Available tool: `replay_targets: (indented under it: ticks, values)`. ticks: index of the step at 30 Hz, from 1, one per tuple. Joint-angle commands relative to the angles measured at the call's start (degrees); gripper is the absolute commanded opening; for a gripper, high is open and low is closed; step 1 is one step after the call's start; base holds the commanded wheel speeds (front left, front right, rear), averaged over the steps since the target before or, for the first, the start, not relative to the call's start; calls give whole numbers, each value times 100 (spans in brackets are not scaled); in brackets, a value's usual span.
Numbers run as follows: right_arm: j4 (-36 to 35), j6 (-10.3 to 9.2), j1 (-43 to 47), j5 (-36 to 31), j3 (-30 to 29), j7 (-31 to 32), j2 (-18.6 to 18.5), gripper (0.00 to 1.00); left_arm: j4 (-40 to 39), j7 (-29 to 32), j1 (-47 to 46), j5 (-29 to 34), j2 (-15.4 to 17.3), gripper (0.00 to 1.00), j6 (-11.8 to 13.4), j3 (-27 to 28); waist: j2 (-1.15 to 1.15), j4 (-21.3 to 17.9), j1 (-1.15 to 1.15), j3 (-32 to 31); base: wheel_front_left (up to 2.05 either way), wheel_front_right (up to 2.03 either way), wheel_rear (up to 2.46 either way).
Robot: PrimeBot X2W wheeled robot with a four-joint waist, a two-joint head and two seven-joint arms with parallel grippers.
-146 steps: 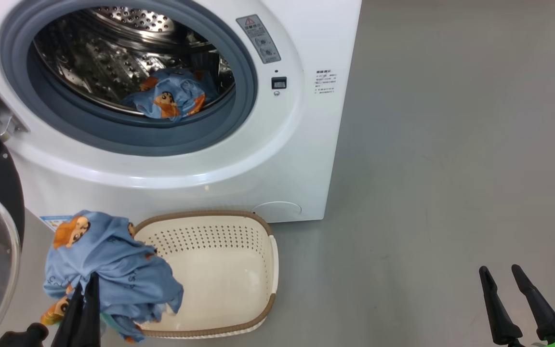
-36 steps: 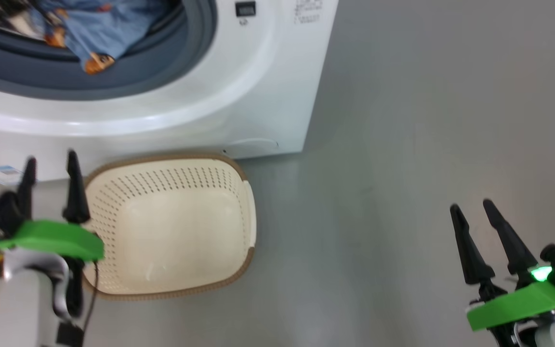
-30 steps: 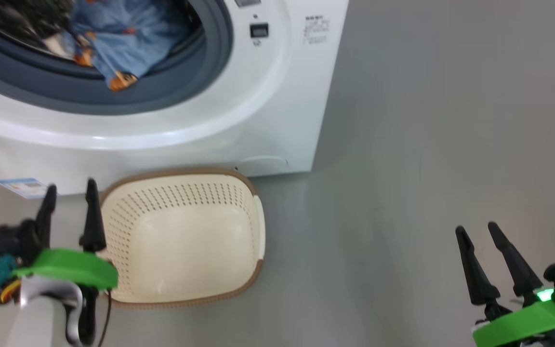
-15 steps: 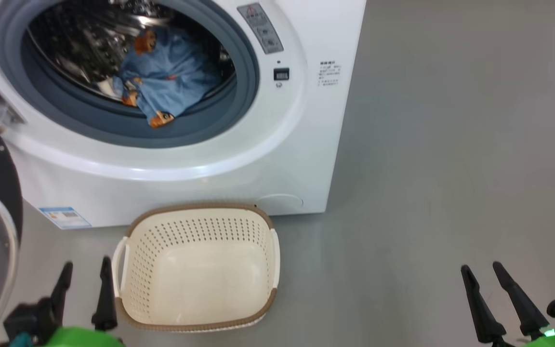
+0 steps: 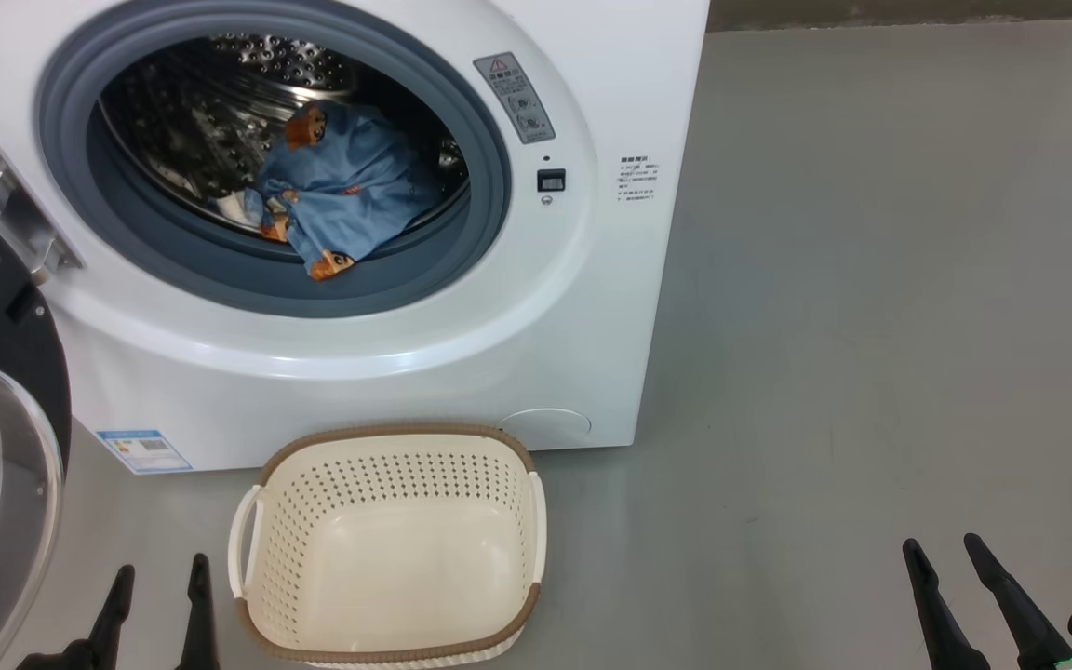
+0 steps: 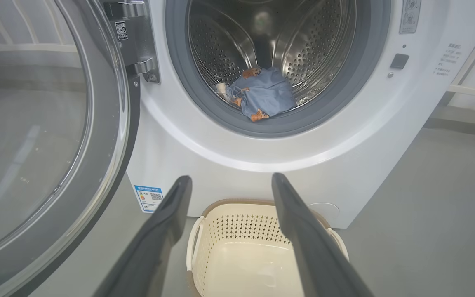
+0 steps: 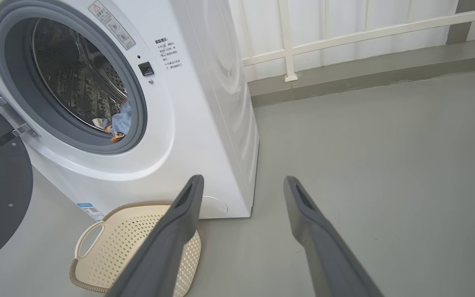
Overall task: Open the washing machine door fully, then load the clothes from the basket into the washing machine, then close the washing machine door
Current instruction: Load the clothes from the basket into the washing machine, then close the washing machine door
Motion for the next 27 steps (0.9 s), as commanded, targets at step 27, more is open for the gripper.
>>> replay_targets:
  ticks: [27]
  values:
    - [-171,17,24,68,67,-27,-97,100,-361,-36,-39,90,71,100,-9,197,0,-19,0,3,-54,54,0]
